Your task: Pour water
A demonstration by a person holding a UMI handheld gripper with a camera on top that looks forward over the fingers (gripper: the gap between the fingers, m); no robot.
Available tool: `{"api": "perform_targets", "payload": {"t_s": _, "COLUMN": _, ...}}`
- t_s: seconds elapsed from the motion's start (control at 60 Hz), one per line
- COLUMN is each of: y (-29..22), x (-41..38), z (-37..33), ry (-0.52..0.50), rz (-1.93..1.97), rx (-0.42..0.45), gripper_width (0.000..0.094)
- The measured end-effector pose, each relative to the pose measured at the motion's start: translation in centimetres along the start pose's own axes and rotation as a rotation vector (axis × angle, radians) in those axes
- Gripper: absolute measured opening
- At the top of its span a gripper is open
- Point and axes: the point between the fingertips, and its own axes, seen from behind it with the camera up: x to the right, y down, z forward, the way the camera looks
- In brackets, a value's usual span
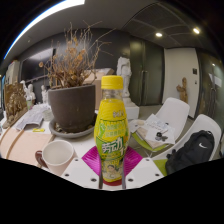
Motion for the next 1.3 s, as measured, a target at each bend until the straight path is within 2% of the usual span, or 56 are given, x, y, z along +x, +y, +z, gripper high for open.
{"api": "perform_targets", "payload": {"t_s": 0.017, "y": 0.7, "x": 0.1, "z": 0.2, "ry": 0.006, "rz": -0.003, "rx": -0.008, "gripper_width": 0.0259}}
{"api": "perform_targets", "payload": {"t_s": 0.067, "y": 0.4, "x": 0.0, "z": 0.2, "ry": 0.013, "rz": 0.006, "rx": 0.041, "gripper_width": 0.0266}}
{"api": "perform_targets", "payload": {"t_s": 0.183, "y": 0.3, "x": 0.3, "z": -0.1, "ry": 0.024, "rz": 0.038, "rx": 0.049, "gripper_width": 0.0426}}
{"api": "perform_targets", "payload": {"t_s": 0.25, "y": 0.7, "x": 0.4, "z": -0.4, "ry": 0.031, "rz": 0.061, "rx": 0.018, "gripper_width": 0.0497}}
{"api": "perform_targets", "payload": {"t_s": 0.3, "y": 0.7, "x": 0.1, "z": -1.0, "ry": 0.026, "rz": 0.078, "rx": -0.010, "gripper_width": 0.0728}}
{"api": "perform_targets", "payload": {"t_s": 0.317, "y": 0.6, "x": 0.1, "z": -1.3, "ry": 0.026, "rz": 0.082, "rx": -0.015, "gripper_width": 0.0846}}
{"api": "perform_targets", "payload": {"t_s": 0.333, "y": 0.6, "x": 0.2, "z": -1.4, "ry": 0.027, "rz": 0.085, "rx": -0.018, "gripper_width": 0.0874}}
{"api": "perform_targets", "payload": {"t_s": 0.383, "y": 0.4, "x": 0.0, "z": -2.8, "ry": 0.034, "rz": 0.087, "rx": -0.041, "gripper_width": 0.0823}}
{"api": "perform_targets", "payload": {"t_s": 0.45, "y": 0.1, "x": 0.1, "z": -5.3, "ry": 0.063, "rz": 0.079, "rx": -0.068, "gripper_width": 0.0867}}
{"api": "perform_targets", "payload": {"t_s": 0.6, "y": -0.5, "x": -2.2, "z": -13.7, "ry": 0.098, "rz": 0.051, "rx": -0.140, "gripper_width": 0.0860}}
{"api": "perform_targets", "payload": {"t_s": 0.833, "y": 0.3, "x": -8.2, "z": -31.1, "ry": 0.138, "rz": -0.015, "rx": -0.212, "gripper_width": 0.0862}}
{"api": "perform_targets", "payload": {"t_s": 1.033, "y": 1.0, "x": -13.6, "z": -42.6, "ry": 0.121, "rz": -0.019, "rx": -0.221, "gripper_width": 0.0863}}
{"api": "perform_targets", "payload": {"t_s": 1.3, "y": 1.3, "x": -17.1, "z": -48.2, "ry": 0.120, "rz": -0.067, "rx": -0.188, "gripper_width": 0.0858}}
